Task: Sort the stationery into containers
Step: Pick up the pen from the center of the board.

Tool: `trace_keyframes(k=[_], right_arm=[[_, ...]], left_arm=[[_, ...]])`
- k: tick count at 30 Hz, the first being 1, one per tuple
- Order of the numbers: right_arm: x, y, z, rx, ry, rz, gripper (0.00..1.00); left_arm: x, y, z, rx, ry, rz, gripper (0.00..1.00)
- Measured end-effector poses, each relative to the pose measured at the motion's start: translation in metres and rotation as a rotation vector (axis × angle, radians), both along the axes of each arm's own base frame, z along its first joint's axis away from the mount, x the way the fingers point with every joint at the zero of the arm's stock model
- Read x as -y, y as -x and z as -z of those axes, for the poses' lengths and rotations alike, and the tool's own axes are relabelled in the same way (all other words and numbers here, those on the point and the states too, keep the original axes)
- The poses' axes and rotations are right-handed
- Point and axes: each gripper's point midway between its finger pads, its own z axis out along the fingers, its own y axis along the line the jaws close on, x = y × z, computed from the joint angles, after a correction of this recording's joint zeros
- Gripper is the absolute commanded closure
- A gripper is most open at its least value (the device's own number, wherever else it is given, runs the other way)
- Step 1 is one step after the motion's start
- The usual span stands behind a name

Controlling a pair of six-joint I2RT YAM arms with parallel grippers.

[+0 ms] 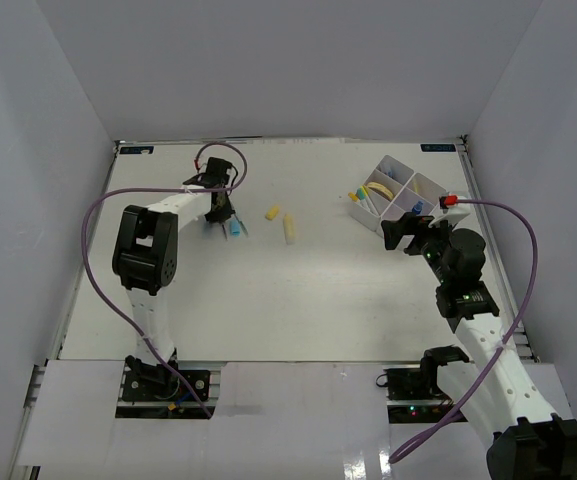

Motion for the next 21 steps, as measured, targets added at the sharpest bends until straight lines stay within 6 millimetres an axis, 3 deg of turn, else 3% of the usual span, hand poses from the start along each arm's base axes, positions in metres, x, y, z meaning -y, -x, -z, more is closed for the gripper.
trace_keyframes(k=[5,8,11,13,17,19,21], right_arm=[[-0.001,0.001,0.002,-0.004,0.011,-0.013,0.03],[-0.007,0.004,0.003,-0.015,0.017,-0.050,0.05],[-0.019,0.008,-0.006,-0.022,0.005,-0.122,0.07],[-0.029,0.009,-0.016,-0.023,-0.013,-0.171,0.09],[-0.058,0.013,-0.041,-0.015,-0.054,-0.277,0.09],[-0.082,0.020,-0.054,-0.009,-0.069,-0.353,0.09],[-0.108,0.027,-0.066,-0.005,-0.086,-0.428,0.09]], left_arm=[[0.003,0.001,-0.010,0.013,-0.006,0.041,0.99],[0.009,0.004,-0.038,0.070,-0.005,0.108,0.99],[0.028,0.017,-0.089,0.196,0.032,0.233,0.97],[0.046,0.033,-0.134,0.325,0.084,0.345,0.96],[0.078,0.082,-0.215,0.586,0.192,0.592,0.93],[0.091,0.106,-0.245,0.704,0.234,0.718,0.92],[0.100,0.128,-0.253,0.770,0.258,0.821,0.91]])
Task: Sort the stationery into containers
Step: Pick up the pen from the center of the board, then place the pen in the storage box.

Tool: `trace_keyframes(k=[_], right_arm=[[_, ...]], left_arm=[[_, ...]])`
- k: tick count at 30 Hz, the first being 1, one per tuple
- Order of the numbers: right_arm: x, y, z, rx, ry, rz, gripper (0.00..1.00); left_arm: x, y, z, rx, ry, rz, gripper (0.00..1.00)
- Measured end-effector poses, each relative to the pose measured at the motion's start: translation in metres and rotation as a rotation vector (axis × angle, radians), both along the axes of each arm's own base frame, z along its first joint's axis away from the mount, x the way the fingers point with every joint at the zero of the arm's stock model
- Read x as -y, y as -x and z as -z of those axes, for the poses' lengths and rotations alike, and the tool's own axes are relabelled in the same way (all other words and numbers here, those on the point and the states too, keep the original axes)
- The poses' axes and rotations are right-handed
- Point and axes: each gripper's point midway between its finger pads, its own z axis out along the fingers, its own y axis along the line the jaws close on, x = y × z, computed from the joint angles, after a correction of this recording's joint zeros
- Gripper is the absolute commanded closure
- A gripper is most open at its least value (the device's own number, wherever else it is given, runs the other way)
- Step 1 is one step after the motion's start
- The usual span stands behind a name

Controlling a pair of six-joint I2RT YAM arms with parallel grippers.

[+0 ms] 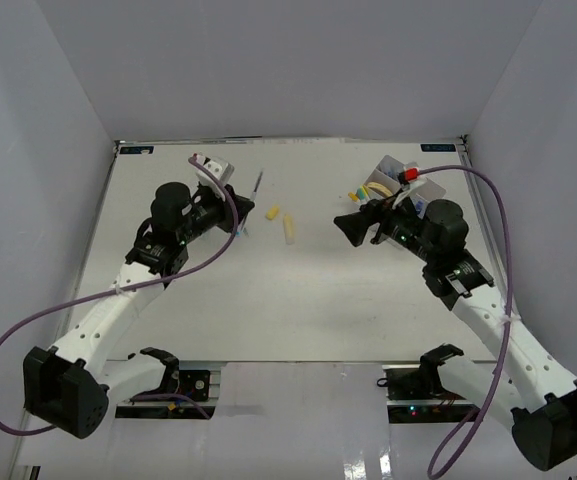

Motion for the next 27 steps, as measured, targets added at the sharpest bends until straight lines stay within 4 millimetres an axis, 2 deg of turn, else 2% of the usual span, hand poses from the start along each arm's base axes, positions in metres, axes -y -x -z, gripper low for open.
trace_keyframes(k=[4,8,15,17,23,27], right_arm=[[-0.050,0.009,-0.016,-0.018,-0.020,-0.127,0.12],[-0.093,0.009,-0.023,-0.055,-0.029,-0.205,0.13],[-0.151,0.000,-0.029,-0.090,-0.050,-0.267,0.19],[-0.164,-0.003,-0.025,-0.100,-0.049,-0.278,0.22],[-0.189,-0.001,-0.010,-0.137,-0.050,-0.313,0.42],[-0.195,0.000,-0.010,-0.143,-0.067,-0.329,0.62]], left_arm=[[0.012,0.029,0.016,0.024,-0.006,0.141,0.90],[0.017,0.046,0.032,0.015,-0.007,0.213,0.90],[0.020,0.063,0.022,0.074,0.041,0.269,0.89],[0.020,0.068,0.022,0.081,0.054,0.279,0.89],[0.022,0.068,0.019,0.086,0.079,0.280,0.87],[0.023,0.067,0.018,0.082,0.090,0.279,0.87]])
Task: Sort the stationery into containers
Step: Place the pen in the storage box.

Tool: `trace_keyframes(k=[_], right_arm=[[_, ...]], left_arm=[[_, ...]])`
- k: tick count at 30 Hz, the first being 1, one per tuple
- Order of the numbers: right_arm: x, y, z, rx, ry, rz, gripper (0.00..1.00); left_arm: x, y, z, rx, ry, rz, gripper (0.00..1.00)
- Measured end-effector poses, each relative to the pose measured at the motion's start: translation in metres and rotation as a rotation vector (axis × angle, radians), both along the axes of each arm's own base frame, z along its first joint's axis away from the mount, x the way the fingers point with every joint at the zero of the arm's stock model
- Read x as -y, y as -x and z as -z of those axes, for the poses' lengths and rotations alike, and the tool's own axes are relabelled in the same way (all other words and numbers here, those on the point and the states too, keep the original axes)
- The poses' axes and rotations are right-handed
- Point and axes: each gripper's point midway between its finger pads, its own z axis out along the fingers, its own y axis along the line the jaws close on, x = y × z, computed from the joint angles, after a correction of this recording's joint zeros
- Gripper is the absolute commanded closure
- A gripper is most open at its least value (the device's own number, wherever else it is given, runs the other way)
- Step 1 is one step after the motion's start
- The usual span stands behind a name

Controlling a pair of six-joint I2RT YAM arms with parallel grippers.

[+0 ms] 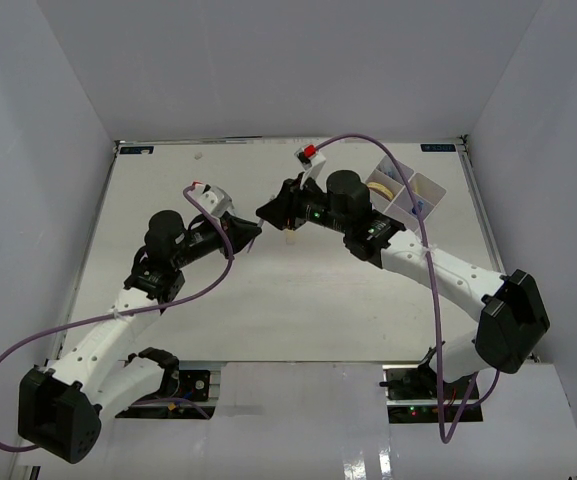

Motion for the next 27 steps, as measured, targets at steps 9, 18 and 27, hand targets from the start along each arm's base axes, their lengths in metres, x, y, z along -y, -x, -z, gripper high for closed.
trace_keyframes(k=[9,18,27], right_arm=[[-0.001,0.000,-0.005,0.017,-0.019,-0.002,0.89],[0.089,-0.062,0.007,0.091,0.078,0.268,0.92],[0.298,-0.148,0.004,0.234,0.383,0.958,0.92]], left_arm=[[0.001,-0.003,0.003,-0.015,0.005,-0.006,0.40],[-0.014,-0.027,0.030,-0.136,-0.018,-0.174,0.02],[-0.058,-0.069,0.083,-0.364,-0.130,-0.542,0.02]])
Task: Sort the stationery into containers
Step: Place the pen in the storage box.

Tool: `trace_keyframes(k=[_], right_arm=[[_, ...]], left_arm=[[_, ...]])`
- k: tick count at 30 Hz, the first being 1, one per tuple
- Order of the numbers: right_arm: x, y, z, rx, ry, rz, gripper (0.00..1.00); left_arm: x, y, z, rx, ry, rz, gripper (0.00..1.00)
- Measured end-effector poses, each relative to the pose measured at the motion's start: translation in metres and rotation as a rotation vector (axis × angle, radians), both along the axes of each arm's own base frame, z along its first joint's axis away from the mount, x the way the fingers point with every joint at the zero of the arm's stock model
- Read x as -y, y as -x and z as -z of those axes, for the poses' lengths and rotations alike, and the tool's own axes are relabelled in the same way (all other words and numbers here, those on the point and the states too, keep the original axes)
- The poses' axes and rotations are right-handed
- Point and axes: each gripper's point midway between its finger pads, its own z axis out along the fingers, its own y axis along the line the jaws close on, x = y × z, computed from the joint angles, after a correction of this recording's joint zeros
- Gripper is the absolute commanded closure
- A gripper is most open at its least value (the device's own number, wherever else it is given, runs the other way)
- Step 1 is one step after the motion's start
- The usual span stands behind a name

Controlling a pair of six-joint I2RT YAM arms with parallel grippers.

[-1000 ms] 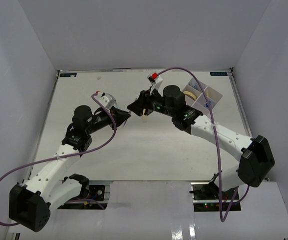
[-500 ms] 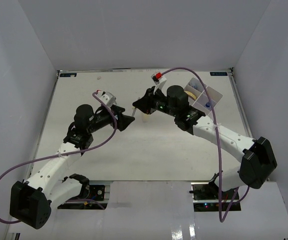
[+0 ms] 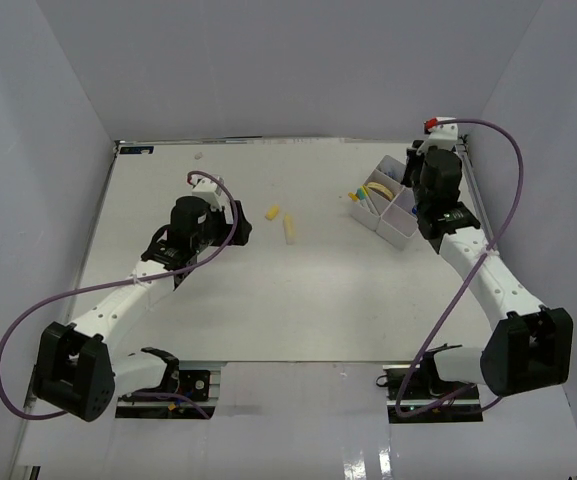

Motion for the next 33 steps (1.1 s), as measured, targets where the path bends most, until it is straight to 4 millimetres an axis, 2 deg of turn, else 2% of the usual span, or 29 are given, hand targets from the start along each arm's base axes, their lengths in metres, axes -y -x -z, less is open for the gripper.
trace_keyframes(k=[3,7,11,12,14,15,18,19,22,25,28,31,33], right_arm=[[0.046,-0.012,0.005,-0.014,0.073,0.144,0.92],[0.091,-0.028,0.022,-0.065,0.136,0.265,0.92],[0.108,-0.038,0.041,-0.112,0.169,0.299,0.92],[0.110,-0.041,0.045,-0.123,0.174,0.302,0.91],[0.113,-0.046,0.053,-0.140,0.178,0.304,0.82],[0.113,-0.048,0.058,-0.150,0.180,0.302,0.73],[0.114,-0.051,0.068,-0.173,0.182,0.297,0.58],[0.113,-0.051,0.071,-0.177,0.181,0.295,0.49],[0.111,-0.052,0.073,-0.183,0.174,0.283,0.41],[0.107,-0.048,0.071,-0.188,0.165,0.262,0.40],[0.099,-0.036,0.056,-0.170,0.128,0.223,0.39],[0.086,-0.011,0.029,-0.109,0.064,0.159,0.36],[0.078,0.012,0.014,-0.059,0.021,0.114,0.34]], left_arm=[[-0.013,-0.006,0.017,-0.064,-0.043,-0.079,0.02],[-0.024,-0.005,0.031,-0.116,-0.073,-0.128,0.02],[-0.027,-0.005,0.033,-0.122,-0.080,-0.148,0.02],[-0.027,-0.005,0.033,-0.123,-0.081,-0.151,0.02],[-0.029,-0.005,0.033,-0.121,-0.084,-0.160,0.02],[-0.030,-0.005,0.032,-0.120,-0.086,-0.164,0.02],[-0.032,-0.006,0.032,-0.120,-0.085,-0.177,0.02],[-0.032,-0.006,0.032,-0.120,-0.086,-0.181,0.02],[-0.035,-0.006,0.033,-0.124,-0.088,-0.201,0.02],[-0.036,-0.006,0.036,-0.143,-0.087,-0.219,0.02],[-0.037,-0.009,0.044,-0.194,-0.084,-0.256,0.02],[-0.037,-0.016,0.051,-0.258,-0.087,-0.305,0.02],[-0.036,-0.024,0.052,-0.292,-0.089,-0.336,0.02]])
